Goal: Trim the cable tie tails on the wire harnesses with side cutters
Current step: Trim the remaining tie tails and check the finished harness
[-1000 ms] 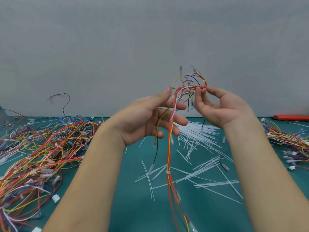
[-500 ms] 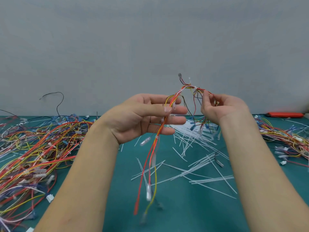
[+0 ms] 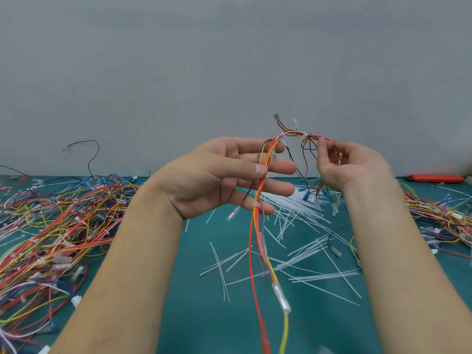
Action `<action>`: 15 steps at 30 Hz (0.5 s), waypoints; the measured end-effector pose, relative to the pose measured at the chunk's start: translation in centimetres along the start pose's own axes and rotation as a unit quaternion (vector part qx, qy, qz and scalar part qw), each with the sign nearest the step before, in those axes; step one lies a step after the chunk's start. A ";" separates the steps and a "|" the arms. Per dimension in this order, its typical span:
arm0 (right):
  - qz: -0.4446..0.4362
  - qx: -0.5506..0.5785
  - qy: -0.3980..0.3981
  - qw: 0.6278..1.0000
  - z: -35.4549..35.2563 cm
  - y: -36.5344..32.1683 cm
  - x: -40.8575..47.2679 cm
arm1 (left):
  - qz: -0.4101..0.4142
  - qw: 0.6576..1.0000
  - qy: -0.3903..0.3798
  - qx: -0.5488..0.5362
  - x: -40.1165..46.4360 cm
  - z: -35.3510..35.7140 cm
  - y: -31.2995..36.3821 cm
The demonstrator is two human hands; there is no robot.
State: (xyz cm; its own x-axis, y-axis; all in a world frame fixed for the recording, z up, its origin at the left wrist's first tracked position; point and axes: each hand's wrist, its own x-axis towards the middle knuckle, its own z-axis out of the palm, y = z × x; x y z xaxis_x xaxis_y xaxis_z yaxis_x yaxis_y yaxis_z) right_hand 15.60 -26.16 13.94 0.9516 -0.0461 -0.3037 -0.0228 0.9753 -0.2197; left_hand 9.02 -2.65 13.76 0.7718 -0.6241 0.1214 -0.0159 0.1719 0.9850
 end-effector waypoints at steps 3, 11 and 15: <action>0.005 -0.030 0.003 1.000 -0.1 -0.1 0.3 | 0.019 1.000 0.007 -0.022 0.1 0.4 0.1; 0.010 -0.178 -0.013 0.984 -0.2 0.3 1.1 | -0.008 0.997 0.076 0.005 0.0 0.2 0.0; -0.012 -0.273 -0.052 0.961 -0.1 0.8 0.8 | -0.062 0.988 0.125 0.073 0.1 -0.1 -0.4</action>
State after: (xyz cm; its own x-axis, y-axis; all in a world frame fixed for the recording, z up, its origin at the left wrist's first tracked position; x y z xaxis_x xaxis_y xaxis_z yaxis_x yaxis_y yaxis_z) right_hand 16.30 -25.39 13.45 0.9785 -0.0173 -0.2057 -0.1319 0.7143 -0.6873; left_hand 9.14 -2.66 13.36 0.9061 -0.4227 -0.0168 0.0106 -0.0170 0.9998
